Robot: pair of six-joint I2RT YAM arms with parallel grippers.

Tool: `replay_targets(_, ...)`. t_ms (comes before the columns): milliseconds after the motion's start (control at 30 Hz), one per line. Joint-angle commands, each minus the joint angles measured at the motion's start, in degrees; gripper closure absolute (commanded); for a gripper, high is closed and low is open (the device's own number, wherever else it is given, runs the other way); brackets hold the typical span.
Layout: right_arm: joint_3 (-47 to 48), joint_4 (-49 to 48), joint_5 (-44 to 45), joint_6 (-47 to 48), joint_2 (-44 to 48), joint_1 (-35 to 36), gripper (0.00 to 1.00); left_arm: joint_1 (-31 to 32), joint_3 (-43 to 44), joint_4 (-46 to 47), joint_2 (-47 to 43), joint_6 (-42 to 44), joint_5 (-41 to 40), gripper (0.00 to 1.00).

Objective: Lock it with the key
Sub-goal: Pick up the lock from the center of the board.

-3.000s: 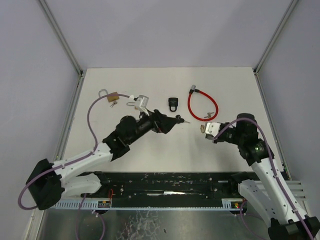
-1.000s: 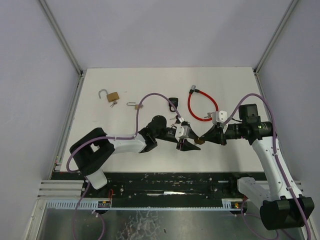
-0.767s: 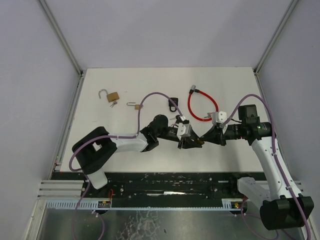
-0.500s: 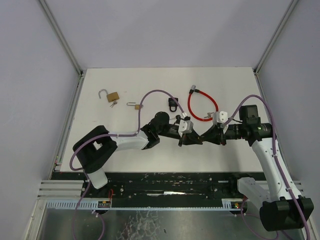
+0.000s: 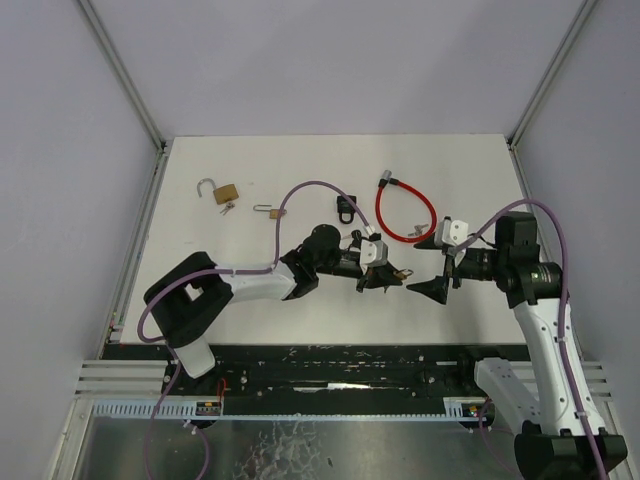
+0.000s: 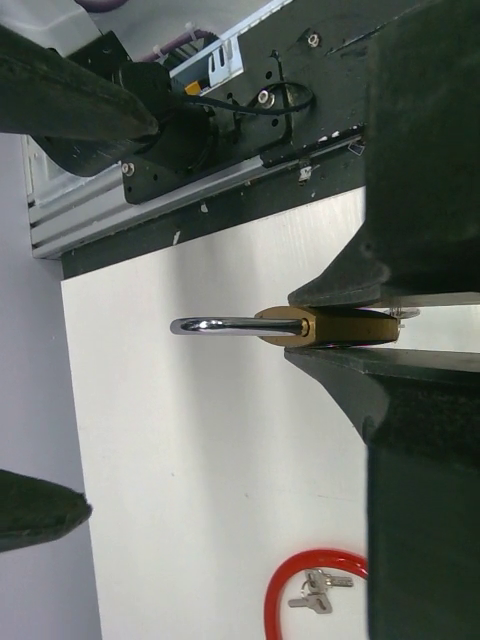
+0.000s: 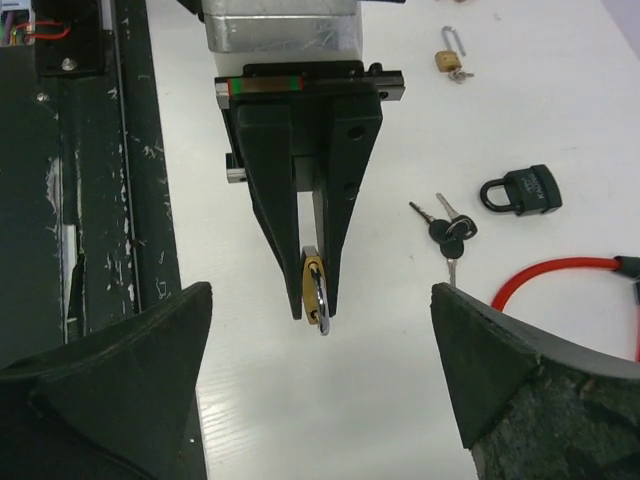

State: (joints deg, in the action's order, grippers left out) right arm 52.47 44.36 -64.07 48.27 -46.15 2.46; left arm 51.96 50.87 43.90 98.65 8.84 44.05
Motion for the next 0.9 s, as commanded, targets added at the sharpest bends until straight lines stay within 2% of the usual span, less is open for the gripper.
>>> replay_targets(0,6.4,10.0,-0.8,11.2,-6.5,-0.3,0.09,0.1,-1.1,1.2,-2.6,1.7,-3.3,1.00)
replay_targets(33,7.8,13.2,-1.3,14.9,-8.0,-0.2,0.15,0.1,-1.1,1.2,-2.6,1.7,-3.6,1.00)
replay_targets(133,10.5,21.2,-2.5,23.2,-11.7,-0.3,0.23,0.2,-1.2,0.7,-2.6,2.1,-4.3,1.00)
replay_targets(233,8.5,21.8,-2.5,26.8,-12.9,-0.3,0.26,0.6,-1.0,-0.3,-2.6,2.9,-4.7,1.00)
replay_targets(267,7.7,21.2,-2.1,27.4,-12.8,-0.3,0.26,0.6,-1.0,-0.5,-2.6,3.2,-4.9,1.00)
replay_targets(333,6.2,20.6,-1.3,29.9,-12.4,-0.3,0.16,0.7,-0.9,-0.8,-2.5,3.5,-5.1,1.00)
replay_targets(400,5.2,19.8,-0.7,30.2,-11.8,-0.3,0.12,0.7,-0.8,-1.1,-2.5,3.7,-5.2,1.00)
replay_targets(867,4.3,19.4,0.1,33.9,-10.7,-0.2,0.07,1.3,0.1,-3.3,-2.1,4.9,-6.0,1.00)
